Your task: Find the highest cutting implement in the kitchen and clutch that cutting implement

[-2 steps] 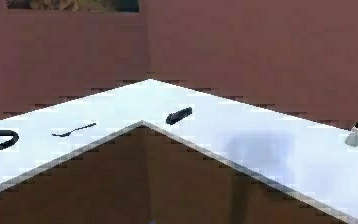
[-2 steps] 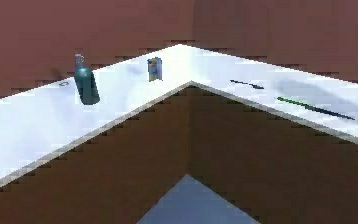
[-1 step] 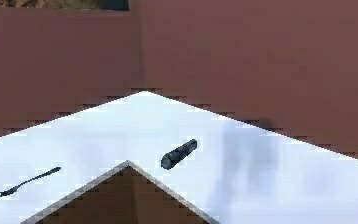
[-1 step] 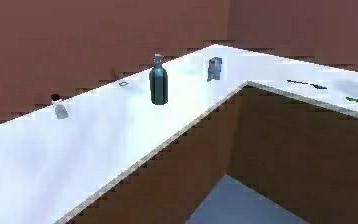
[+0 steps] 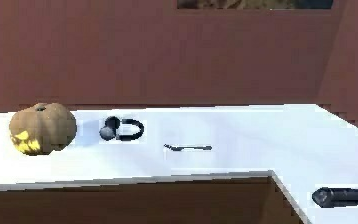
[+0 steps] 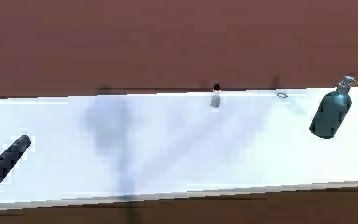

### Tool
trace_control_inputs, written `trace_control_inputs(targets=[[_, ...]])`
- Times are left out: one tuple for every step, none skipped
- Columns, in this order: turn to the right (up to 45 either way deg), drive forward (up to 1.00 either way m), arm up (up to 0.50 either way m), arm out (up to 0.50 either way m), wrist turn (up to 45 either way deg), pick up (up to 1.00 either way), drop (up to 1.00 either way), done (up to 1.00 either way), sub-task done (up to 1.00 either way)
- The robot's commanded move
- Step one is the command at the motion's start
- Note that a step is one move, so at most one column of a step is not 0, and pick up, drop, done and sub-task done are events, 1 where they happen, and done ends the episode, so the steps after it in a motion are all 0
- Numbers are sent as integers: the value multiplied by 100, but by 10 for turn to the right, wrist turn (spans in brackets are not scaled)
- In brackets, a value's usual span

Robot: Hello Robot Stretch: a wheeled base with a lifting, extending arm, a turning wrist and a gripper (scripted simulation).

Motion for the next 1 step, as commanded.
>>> trace_control_inputs(targets=[[-390, 0, 0, 0, 0, 0, 0, 0, 0]])
